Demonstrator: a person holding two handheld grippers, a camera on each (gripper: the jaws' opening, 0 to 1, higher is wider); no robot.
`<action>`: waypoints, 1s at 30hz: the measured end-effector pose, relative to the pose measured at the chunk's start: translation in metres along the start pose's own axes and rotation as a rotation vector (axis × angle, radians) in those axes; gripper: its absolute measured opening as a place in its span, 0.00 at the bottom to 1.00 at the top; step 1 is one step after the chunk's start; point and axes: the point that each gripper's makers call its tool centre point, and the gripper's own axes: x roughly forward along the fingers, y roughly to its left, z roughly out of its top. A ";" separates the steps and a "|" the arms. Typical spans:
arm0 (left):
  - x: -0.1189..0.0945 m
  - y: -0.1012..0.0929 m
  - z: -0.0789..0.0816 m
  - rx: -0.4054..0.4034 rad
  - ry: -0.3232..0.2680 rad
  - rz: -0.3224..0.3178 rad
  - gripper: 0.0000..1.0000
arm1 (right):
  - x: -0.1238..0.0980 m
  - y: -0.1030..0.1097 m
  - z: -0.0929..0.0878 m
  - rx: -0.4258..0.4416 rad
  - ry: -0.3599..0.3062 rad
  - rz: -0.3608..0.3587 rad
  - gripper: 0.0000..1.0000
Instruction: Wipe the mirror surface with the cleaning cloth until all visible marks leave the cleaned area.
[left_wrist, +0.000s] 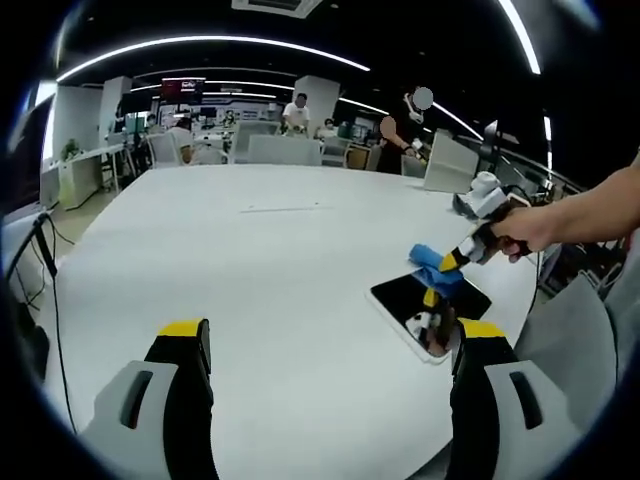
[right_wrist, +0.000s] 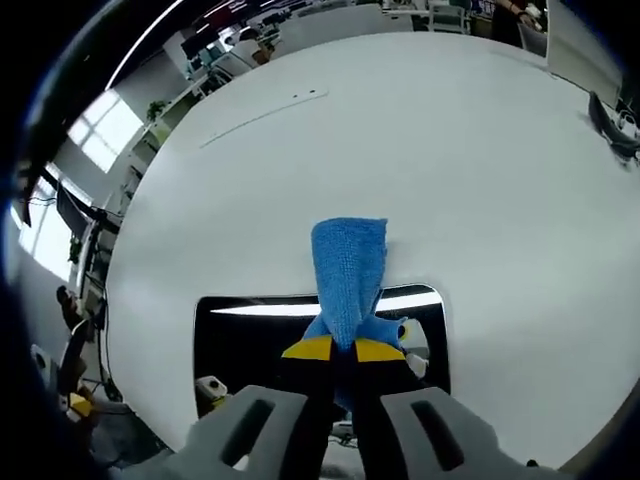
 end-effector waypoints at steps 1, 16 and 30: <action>0.000 0.000 0.000 -0.001 0.000 0.000 0.99 | 0.001 0.004 0.000 0.000 0.004 0.010 0.00; -0.004 0.002 -0.001 0.004 0.005 0.008 0.99 | 0.014 0.058 -0.007 -0.072 0.039 0.064 0.00; -0.016 0.005 -0.006 -0.002 0.013 0.030 0.99 | 0.024 0.082 -0.005 -0.088 0.045 0.101 0.00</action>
